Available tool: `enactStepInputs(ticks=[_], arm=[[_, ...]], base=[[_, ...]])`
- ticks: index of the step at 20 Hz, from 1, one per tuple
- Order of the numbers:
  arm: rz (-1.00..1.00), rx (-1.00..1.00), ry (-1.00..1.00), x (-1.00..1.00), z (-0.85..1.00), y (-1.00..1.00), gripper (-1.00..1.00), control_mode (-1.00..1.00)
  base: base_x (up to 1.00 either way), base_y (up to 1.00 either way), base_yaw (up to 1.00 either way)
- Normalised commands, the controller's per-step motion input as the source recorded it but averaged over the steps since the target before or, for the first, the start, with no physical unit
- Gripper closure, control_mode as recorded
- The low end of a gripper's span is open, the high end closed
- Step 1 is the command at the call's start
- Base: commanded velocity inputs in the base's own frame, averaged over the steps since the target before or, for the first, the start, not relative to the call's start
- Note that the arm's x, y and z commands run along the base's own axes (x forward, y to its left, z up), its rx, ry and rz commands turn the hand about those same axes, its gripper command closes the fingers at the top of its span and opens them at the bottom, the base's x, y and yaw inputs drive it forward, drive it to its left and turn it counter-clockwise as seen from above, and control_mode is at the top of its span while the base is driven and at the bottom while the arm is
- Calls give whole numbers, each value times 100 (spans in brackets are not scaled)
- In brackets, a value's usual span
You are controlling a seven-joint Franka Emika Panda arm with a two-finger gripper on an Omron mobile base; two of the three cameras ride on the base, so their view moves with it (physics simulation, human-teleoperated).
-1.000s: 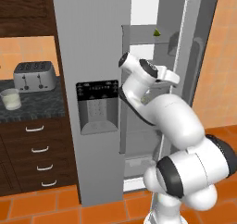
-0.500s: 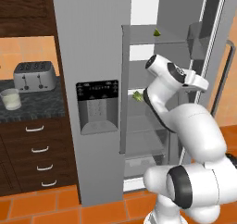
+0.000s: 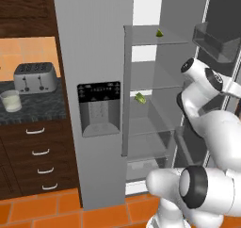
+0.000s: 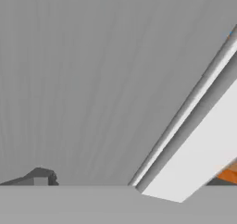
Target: Grab a lemon wedge from the fridge and one ice cube from the ice bowl, and put them in the glass of lemonade.
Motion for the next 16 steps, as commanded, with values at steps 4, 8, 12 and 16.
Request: enactStepInputs(ticks=[4, 8, 12, 16], arm=[[-13, 0, -9, -83, 28, -13, -100, -100], [-1, -8, -13, -100, 79, 54, -100, -100], [8, -21, -7, -100, 95, 84, -100, -100], [35, -14, 6, -62, 31, 100, -100, -100]], base=[[0, 0, 0], [0, 0, 0], [0, 0, 0], [0, 0, 0]])
